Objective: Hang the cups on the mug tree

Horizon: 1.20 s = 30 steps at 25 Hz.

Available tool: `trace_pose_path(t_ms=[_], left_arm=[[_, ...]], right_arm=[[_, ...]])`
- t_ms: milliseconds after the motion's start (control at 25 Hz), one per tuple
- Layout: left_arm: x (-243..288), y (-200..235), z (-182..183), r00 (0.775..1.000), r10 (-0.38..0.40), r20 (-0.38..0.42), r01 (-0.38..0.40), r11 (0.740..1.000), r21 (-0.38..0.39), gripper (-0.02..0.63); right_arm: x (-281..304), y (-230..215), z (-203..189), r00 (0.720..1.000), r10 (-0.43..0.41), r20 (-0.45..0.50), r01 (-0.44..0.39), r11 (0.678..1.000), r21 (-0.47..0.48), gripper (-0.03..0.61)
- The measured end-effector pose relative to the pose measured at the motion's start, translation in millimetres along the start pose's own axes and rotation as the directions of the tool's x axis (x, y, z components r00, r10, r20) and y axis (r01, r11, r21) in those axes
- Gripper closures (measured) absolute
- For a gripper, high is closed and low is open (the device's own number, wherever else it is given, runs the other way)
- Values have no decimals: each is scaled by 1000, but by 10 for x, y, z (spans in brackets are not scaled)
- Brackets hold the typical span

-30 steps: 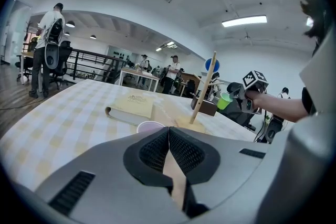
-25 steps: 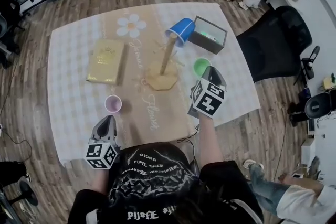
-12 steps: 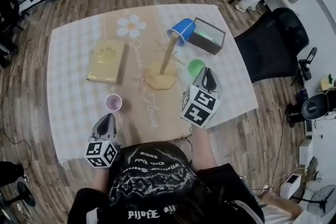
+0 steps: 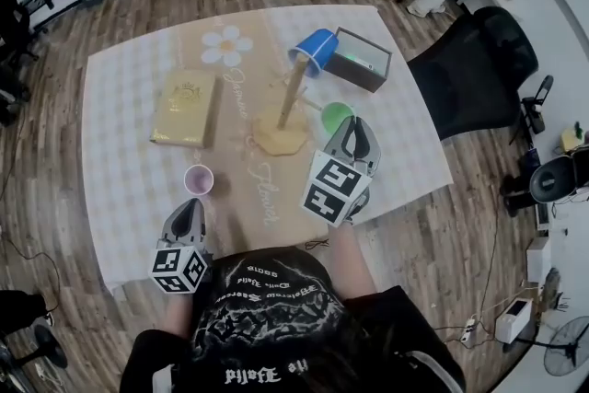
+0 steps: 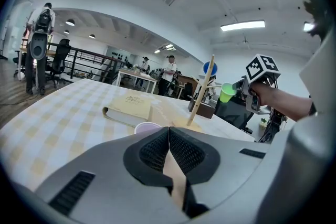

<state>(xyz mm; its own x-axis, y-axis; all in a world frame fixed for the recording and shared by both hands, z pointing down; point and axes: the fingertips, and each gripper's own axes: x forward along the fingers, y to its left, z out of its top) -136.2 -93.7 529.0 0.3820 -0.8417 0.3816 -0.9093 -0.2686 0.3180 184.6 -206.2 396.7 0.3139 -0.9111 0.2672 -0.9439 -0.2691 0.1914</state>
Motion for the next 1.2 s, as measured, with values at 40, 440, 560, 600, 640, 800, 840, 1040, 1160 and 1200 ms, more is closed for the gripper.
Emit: trace_pose_path(t_ms=[40, 440, 560, 600, 640, 800, 840, 1040, 1160, 1200], left_arm=[[0, 1, -1, 1000, 0, 0, 0, 1000, -1, 592], [-10, 43, 6, 1000, 6, 3, -6, 1000, -15, 593], [-8, 40, 10, 1000, 4, 4, -4, 1000, -8, 593], [-8, 39, 13, 1000, 4, 5, -4, 1000, -6, 592], [-9, 40, 15, 1000, 4, 6, -4, 1000, -6, 592], [-15, 67, 17, 1000, 8, 7, -8, 1000, -8, 592], [-19, 67, 12, 1000, 9, 5, -9, 1000, -9, 594], [-20, 79, 18, 1000, 8, 1, -8, 1000, -6, 592], [-15, 97, 17, 1000, 7, 2, -7, 1000, -11, 593], [-15, 101, 11, 1000, 8, 2, -8, 1000, -13, 594]], right_arm=[[-9, 17, 15, 1000, 1, 5, -1, 1000, -5, 552], [-95, 177, 77, 1000, 3, 30, -1, 999, -44, 551], [-122, 244, 84, 999, 7, 36, -5, 999, -47, 548], [-128, 270, 86, 999, 10, 37, -8, 999, -50, 546], [-132, 296, 83, 999, 13, 38, -11, 999, -52, 546], [-147, 402, 78, 999, 24, 40, -21, 998, -62, 543], [-156, 419, 79, 999, 26, 40, -24, 998, -66, 543], [-182, 496, 101, 998, 33, 53, -28, 997, -78, 541], [-180, 549, 110, 997, 38, 60, -32, 996, -88, 541], [-179, 568, 108, 997, 40, 61, -34, 995, -93, 541]])
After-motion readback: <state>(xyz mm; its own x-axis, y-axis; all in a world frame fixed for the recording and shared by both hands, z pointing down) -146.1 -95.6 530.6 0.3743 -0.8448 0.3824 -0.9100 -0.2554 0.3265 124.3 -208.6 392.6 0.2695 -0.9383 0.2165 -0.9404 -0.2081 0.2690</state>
